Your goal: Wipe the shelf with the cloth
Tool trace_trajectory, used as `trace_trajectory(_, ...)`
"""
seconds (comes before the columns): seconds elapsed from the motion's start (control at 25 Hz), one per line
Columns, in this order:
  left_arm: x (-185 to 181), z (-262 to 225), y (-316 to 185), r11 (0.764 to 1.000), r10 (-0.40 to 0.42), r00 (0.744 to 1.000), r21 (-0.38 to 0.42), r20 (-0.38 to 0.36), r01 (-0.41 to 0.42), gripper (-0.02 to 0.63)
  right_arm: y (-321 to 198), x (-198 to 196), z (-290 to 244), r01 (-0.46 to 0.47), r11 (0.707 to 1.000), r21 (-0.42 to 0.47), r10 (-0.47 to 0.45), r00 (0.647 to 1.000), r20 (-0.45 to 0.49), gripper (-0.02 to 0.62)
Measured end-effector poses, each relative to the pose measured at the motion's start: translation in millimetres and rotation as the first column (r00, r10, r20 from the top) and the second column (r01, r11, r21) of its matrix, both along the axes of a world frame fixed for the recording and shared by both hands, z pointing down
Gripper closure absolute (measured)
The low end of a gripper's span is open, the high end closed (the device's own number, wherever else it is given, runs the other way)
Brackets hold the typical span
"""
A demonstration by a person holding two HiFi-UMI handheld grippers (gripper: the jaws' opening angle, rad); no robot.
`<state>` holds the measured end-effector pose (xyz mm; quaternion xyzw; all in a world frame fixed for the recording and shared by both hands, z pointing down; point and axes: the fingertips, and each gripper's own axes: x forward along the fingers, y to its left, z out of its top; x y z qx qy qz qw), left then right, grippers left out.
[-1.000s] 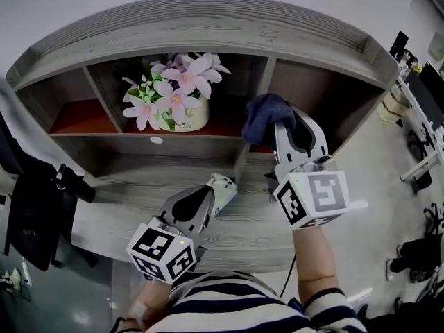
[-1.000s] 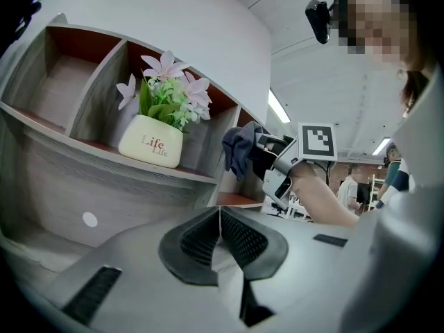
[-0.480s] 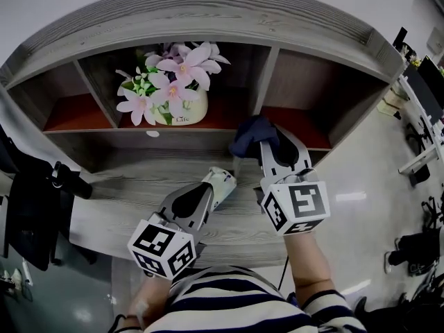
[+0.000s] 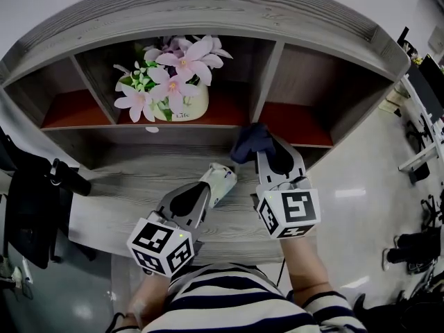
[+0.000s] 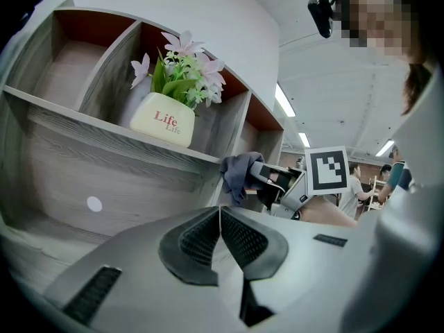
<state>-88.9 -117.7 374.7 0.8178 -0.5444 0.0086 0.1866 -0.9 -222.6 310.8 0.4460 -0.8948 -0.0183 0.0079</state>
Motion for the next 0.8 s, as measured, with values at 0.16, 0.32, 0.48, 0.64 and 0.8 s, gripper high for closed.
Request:
trace_trajectory(0.16, 0.4, 5.0, 0.8, 1.000, 0.001, 1.000, -0.012, -0.002, -0.001, 0.584, 5.2, -3.5, 10.4, -0.004, 1.000, 0.012, 0.004, 0.999, -0.037, 0.541)
trace_trajectory(0.32, 0.5, 6.7, 1.8, 1.000, -0.001, 1.000, -0.014, -0.002, 0.001, 0.584, 10.3, -8.2, 18.9, 0.001, 1.000, 0.030, 0.001, 0.997, -0.073, 0.541)
trace_trajectory(0.48, 0.0, 9.3, 3.1, 1.000, -0.006, 1.000, -0.020, -0.005, 0.005, 0.584, 16.6, -13.3, 28.1, -0.005, 0.999, 0.043, 0.010, 0.994, -0.108, 0.541)
trace_trajectory(0.64, -0.2, 10.1, 6.3, 1.000, -0.010, 1.000, -0.021, -0.006, 0.010, 0.584, 21.1, -16.1, 37.0, -0.008, 0.998, 0.055, 0.016, 0.990, -0.140, 0.541)
trace_trajectory(0.8, -1.8, 10.9, 8.0, 1.000, -0.021, 1.000, -0.022, -0.009, 0.021, 0.584, 25.7, -19.4, 39.0, -0.013, 0.998, 0.064, 0.022, 0.989, -0.149, 0.541)
